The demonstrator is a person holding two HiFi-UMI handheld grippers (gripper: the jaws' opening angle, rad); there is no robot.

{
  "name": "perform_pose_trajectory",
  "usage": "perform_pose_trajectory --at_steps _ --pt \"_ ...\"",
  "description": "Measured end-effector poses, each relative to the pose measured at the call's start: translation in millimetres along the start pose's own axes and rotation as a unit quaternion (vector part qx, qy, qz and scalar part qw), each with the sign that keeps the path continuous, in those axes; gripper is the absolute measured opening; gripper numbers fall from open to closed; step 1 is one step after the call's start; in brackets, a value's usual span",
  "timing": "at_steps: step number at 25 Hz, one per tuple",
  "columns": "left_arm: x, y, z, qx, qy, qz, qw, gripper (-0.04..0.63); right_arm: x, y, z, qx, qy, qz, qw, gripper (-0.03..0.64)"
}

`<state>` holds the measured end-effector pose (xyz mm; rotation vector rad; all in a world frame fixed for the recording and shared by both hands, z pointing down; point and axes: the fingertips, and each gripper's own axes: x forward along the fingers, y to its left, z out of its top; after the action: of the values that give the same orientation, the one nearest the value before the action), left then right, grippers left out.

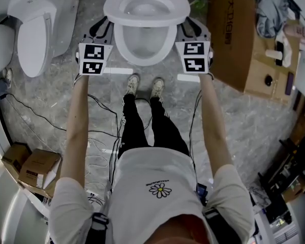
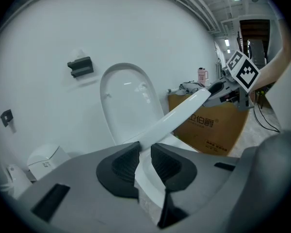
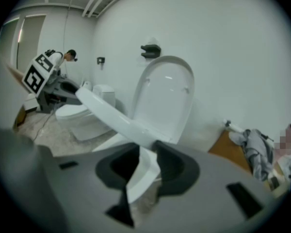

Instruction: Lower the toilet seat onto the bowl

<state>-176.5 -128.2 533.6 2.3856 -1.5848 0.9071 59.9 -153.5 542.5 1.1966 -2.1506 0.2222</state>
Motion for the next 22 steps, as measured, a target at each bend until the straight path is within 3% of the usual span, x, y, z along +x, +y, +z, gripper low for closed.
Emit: perform_pose_trajectory --at_steps 15,22 --pt "-8 -41 -71 0.061 0.083 -0.063 0.9927 0.106 -5 34 -69 -0.05 0.078 0.055 0.994 0.137" --pt "-8 -58 -107 0.062 0.111 -0.086 0.9882 0.109 -3 52 -105 -0.052 0.109 0.068 0.99 0.137"
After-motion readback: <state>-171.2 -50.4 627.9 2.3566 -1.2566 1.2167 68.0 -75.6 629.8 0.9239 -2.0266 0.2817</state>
